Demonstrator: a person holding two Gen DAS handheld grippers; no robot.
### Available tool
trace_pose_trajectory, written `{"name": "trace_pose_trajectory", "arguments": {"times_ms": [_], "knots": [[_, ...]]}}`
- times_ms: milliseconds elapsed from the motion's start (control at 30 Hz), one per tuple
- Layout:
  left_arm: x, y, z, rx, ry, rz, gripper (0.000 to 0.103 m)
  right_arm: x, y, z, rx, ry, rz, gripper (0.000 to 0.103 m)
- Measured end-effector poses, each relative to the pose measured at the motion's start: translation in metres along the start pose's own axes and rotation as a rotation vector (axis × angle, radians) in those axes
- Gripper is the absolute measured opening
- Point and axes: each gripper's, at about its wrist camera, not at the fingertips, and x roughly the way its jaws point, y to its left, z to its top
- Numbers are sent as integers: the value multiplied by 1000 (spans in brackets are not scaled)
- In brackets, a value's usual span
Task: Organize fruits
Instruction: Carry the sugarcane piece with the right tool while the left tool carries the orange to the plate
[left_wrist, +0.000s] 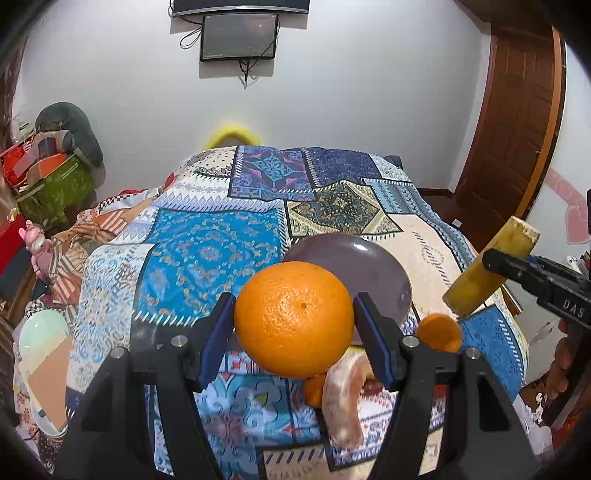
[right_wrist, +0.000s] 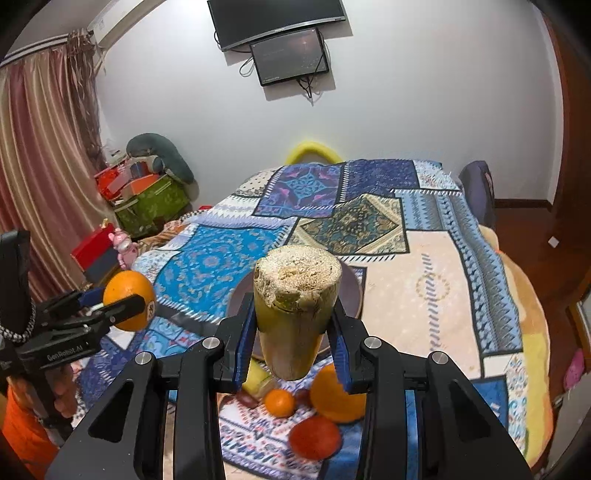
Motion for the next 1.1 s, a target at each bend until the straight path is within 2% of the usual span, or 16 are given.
{"name": "trace_pose_trajectory", "arguments": {"times_ms": [167,400,733,867,1100], "knots": [[23,-3,11,12,2,7,65,17,-9,4,-12,24,-7,34],[65,0,20,9,52,-5,65,54,-21,11,-45,83,-26,34],[136,-3,15,51,181,-25,65,98,-23,13,-132,197,-20,34],[152,0,12,51,205,-32,65,113,-23,12,-150,231,-10,34],[169,3,17,40,213,-31,65,135,-22,18,-175,241,-2,33]]}}
